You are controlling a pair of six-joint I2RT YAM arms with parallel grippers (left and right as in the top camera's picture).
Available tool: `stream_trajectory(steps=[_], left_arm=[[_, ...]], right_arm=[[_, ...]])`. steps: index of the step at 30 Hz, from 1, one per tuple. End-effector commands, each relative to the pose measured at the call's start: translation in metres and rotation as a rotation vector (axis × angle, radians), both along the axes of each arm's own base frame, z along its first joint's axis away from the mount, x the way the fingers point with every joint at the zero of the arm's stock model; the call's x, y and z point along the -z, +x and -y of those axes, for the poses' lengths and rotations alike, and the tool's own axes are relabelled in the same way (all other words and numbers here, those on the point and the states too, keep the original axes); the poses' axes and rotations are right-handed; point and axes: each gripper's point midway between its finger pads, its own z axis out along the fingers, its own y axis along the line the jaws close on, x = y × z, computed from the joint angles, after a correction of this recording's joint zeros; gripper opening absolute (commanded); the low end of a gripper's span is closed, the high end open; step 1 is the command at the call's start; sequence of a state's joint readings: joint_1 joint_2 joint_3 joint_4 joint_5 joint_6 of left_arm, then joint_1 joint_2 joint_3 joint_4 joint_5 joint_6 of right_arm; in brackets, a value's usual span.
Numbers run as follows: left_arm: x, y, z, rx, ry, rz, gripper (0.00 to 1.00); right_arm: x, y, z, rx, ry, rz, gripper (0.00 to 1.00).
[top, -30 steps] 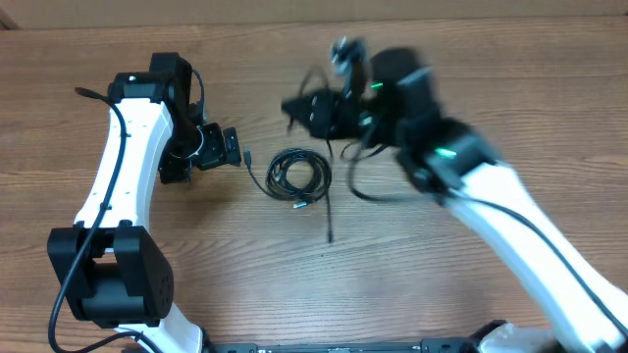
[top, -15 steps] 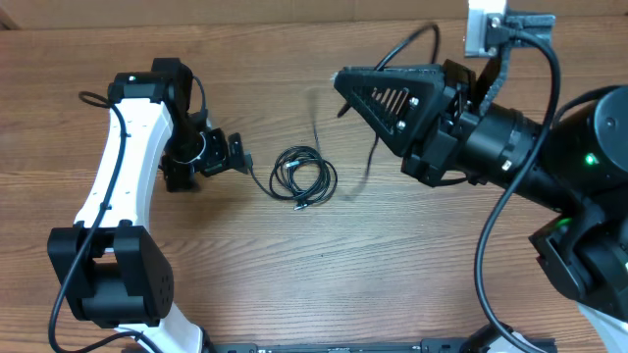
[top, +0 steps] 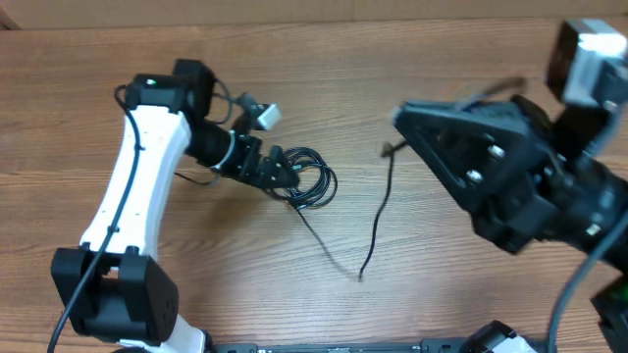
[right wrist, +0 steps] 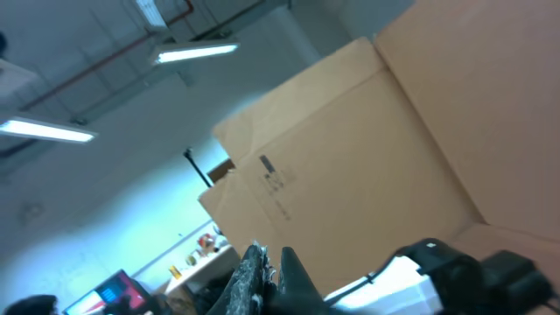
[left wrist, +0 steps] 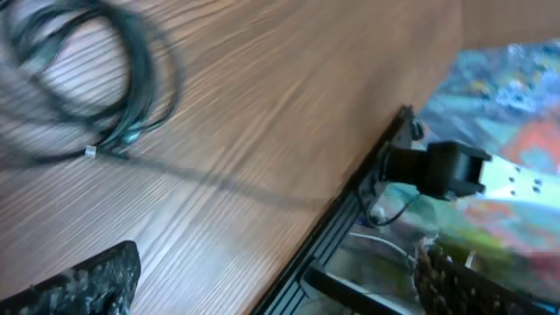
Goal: Untangle cables
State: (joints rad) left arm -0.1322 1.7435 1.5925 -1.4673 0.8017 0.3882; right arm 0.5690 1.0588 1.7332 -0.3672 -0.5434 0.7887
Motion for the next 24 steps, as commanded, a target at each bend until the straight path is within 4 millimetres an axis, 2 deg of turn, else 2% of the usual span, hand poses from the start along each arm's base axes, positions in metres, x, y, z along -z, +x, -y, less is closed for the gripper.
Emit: stream_trajectory(steps=[1, 4, 8, 12, 15, 19, 24], left_arm=[[-0.025, -0.006, 0.029, 0.055, -0.140, 0.037, 1.00], [-0.038, -0.023, 0.053, 0.162, -0.240, 0.065, 1.00], [-0.035, -0.034, 0.077, 0.245, -0.234, 0.099, 1.00], [-0.037, -0.040, 0.092, 0.285, -0.248, 0.117, 0.99], [-0.047, -0.051, 0.104, 0.327, -0.322, 0.114, 0.99], [-0.059, -0.069, 0.113, 0.447, -0.432, 0.190, 1.00], [-0.072, -0.073, 0.118, 0.476, -0.527, 0.226, 0.98]], right_arm=[[0.004, 0.006, -0.002, -0.010, 0.012, -0.067, 0.04], [0.011, 0.008, -0.003, -0.011, -0.004, -0.101, 0.04], [0.017, 0.010, -0.004, -0.014, -0.012, -0.140, 0.04], [0.022, 0.011, -0.005, -0.014, -0.025, -0.161, 0.04], [0.026, 0.014, -0.004, 0.004, -0.032, -0.178, 0.04], [0.029, 0.038, 0.012, 0.142, -0.012, -0.207, 0.04], [0.049, 0.074, 0.038, 0.313, -0.028, -0.298, 0.04]])
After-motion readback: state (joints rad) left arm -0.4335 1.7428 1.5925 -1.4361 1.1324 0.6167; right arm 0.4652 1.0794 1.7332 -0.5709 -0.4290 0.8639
